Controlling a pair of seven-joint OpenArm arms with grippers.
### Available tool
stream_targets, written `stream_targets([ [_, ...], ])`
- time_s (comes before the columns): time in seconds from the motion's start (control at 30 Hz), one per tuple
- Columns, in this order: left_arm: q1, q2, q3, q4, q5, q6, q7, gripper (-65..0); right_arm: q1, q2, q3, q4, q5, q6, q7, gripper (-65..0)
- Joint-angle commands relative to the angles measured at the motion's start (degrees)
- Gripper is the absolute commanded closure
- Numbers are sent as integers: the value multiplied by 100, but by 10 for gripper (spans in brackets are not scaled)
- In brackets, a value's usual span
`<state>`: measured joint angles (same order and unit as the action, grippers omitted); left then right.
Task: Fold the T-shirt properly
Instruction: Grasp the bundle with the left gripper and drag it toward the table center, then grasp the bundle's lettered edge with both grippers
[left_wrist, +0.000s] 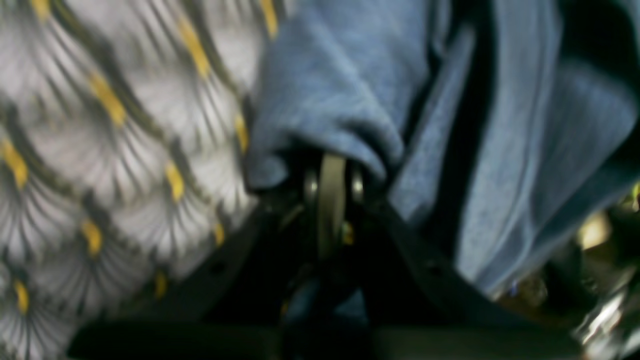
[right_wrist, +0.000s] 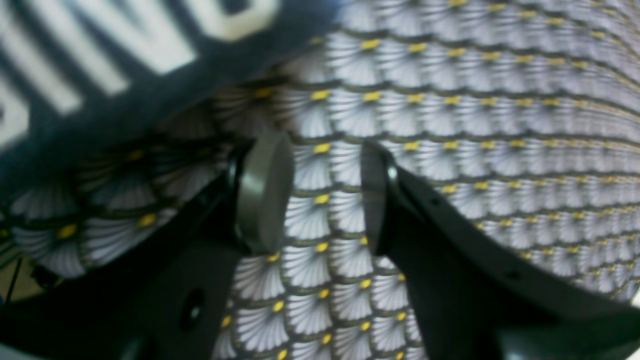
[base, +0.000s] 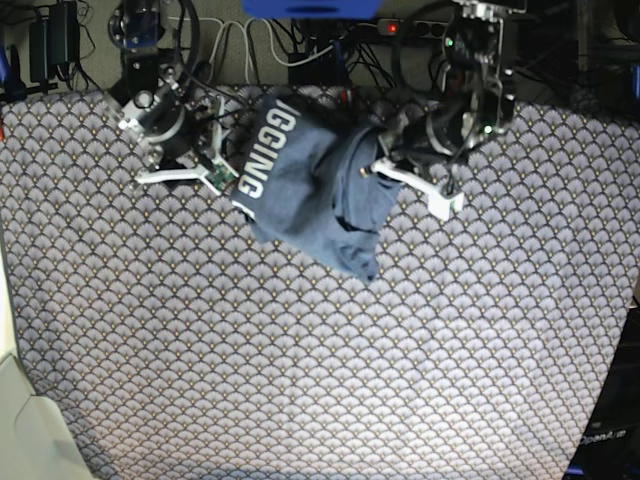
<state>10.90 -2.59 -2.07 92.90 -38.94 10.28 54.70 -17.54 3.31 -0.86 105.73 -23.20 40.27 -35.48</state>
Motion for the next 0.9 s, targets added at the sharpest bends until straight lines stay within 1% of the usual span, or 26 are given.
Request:
stream_targets([
  [0.0, -206, 79, 9, -29, -119, -57, -24, -2, 27, -10, 12, 121, 39, -27, 98, -263],
  [0.07, -496, 123, 9, -354, -119, -57, -103, -2, -35, -10, 12, 139, 39, -27, 98, -263],
  [0.23, -1279, 378, 61, -1391, -119, -57, -1052, -2, -70, -1, 12, 148, 48, -27, 98, -263],
  [0.33, -1709, 501, 61, -2016, -163, -92, -1404, -2, -79, 7, 20, 148, 30, -27, 98, -263],
  [0.47, -2175, 668, 61, -2385, -172, -101, -1773, -2, -53, 25, 56, 139, 30, -27, 98, -263],
  [0.57, -2377, 756, 61, -2332, -172, -110, -1826, -2, 9, 25, 56, 139, 30, -27, 98, -263],
  [0.8, -2747, 747, 61, -2271, -119, -110, -1861, -2, 317, -10, 20, 86, 56, -27, 98, -266],
  [0.87, -2729, 712, 53, -2200, -181, -110, -1843, -2, 396, -125, 12, 42, 56, -27, 98, -267],
])
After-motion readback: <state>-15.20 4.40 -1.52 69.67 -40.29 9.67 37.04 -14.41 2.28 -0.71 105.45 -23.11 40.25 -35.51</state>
